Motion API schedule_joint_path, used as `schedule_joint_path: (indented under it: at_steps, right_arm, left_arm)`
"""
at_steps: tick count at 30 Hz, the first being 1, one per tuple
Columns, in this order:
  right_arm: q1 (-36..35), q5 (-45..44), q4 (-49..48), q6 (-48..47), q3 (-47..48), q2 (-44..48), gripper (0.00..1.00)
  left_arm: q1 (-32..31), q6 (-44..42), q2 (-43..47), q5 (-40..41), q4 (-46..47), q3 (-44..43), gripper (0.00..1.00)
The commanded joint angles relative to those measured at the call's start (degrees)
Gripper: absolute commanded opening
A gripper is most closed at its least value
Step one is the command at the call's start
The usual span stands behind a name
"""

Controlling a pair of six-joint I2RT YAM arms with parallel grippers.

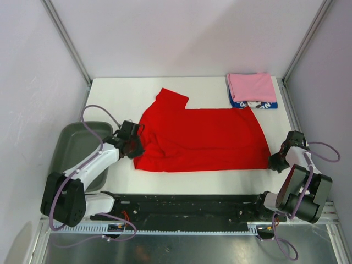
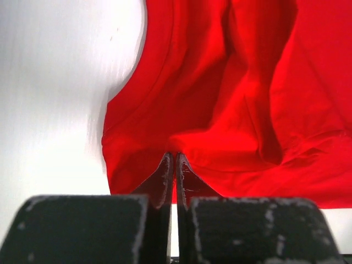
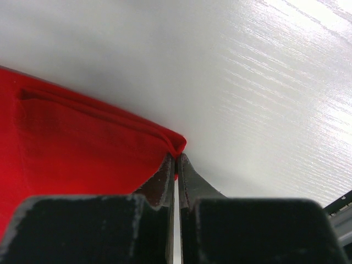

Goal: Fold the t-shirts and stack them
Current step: Fold the flattened tshirt in 1/3 of the way

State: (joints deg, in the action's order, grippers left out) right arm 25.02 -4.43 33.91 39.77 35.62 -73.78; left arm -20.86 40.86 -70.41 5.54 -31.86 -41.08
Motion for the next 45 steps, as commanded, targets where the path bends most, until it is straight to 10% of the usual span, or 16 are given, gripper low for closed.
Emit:
schedule_joint_path:
  at_steps: [1, 11, 15, 20, 45]
  right_arm:
    - [0.86, -2.04, -2.05, -1.37, -0.99, -2.32, 0.0]
    - [1.82, -2.31, -2.34, -2.23, -1.0, -2.94, 0.0]
    - [1.88, -0.95, -3.17, -3.28, -0.99, -2.81, 0.06]
    - [0.29, 1.11, -4.23, -5.03, -0.9, 0.04, 0.4]
    - [-41.34, -1.68, -6.67, 0.54, 6.31, 0.57, 0.47]
  left_arm:
    - [1.18, -2.28, -0.72, 3.61, 1.55, -3.76, 0.0]
    - [5.6, -4.98, -5.35, 3.31, 1.62, -6.37, 0.0]
    - [6.13, -5.14, -5.16, 1.03, 1.58, -5.98, 0.3]
    - [6.32, -4.51, -0.05, -1.22, 1.49, -3.79, 0.52]
    - [6.34, -1.22, 4.97, -2.3, 2.07, 7.08, 0.36]
